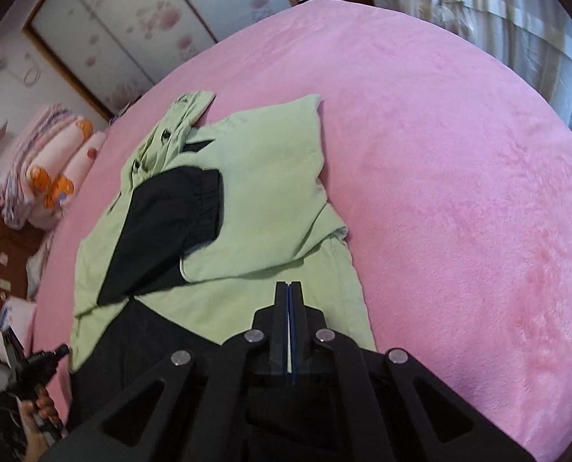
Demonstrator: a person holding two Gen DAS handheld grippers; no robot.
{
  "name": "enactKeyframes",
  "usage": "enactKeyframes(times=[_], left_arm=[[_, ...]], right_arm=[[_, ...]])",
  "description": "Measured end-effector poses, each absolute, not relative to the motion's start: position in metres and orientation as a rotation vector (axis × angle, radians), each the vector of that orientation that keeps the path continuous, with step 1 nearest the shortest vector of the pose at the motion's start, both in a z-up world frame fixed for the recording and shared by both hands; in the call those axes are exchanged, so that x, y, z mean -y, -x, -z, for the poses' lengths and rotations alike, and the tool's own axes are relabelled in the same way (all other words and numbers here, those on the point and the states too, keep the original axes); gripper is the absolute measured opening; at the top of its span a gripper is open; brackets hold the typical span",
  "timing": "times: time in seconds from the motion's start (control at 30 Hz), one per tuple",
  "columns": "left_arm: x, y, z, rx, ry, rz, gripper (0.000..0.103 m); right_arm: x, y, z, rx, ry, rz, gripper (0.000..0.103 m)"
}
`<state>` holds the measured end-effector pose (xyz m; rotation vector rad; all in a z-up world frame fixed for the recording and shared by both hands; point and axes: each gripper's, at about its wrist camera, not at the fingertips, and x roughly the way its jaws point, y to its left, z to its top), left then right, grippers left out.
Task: Fold large clothes
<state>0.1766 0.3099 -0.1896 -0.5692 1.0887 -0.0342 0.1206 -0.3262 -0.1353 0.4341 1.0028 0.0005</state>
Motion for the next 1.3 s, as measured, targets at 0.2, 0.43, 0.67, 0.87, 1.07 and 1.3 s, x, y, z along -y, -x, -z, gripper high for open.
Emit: enactKeyframes(times=[0.2,0.43,0.67,0.87,1.07,1.3], left_arm=[[-0.297,-0.156,0.18,-1.095,0.424,0.08,0.003],[-0.292,-0.112,0.148,-1.071,0.219,0.149,0.008],[-0.297,-0.062,0.142,-1.129,0.086,0.247,0.022],[-0.324,-0.028,0.148,-1.189,0.107,0.246,0.024],[-0.345,-0.005,0.159,-1.229,0.137,0.224,0.024],[-0.337,0.002,0.169,-1.255,0.098,0.239,0.024]], right_arm=[[0.3,-0.101,0.129,-1.027,-0.261,-0.076,0.003],[0.29,-0.052,0.101,-0.944,0.08,-0.088,0.054],[0.281,-0.02,0.099,-0.977,0.169,-0.224,0.056],[0.261,-0.033,0.113,-1.024,0.245,-0.395,0.064],[0.248,-0.071,0.137,-1.098,0.255,-0.501,0.064],[0.226,-0.086,0.164,-1.166,0.249,-0.592,0.062]])
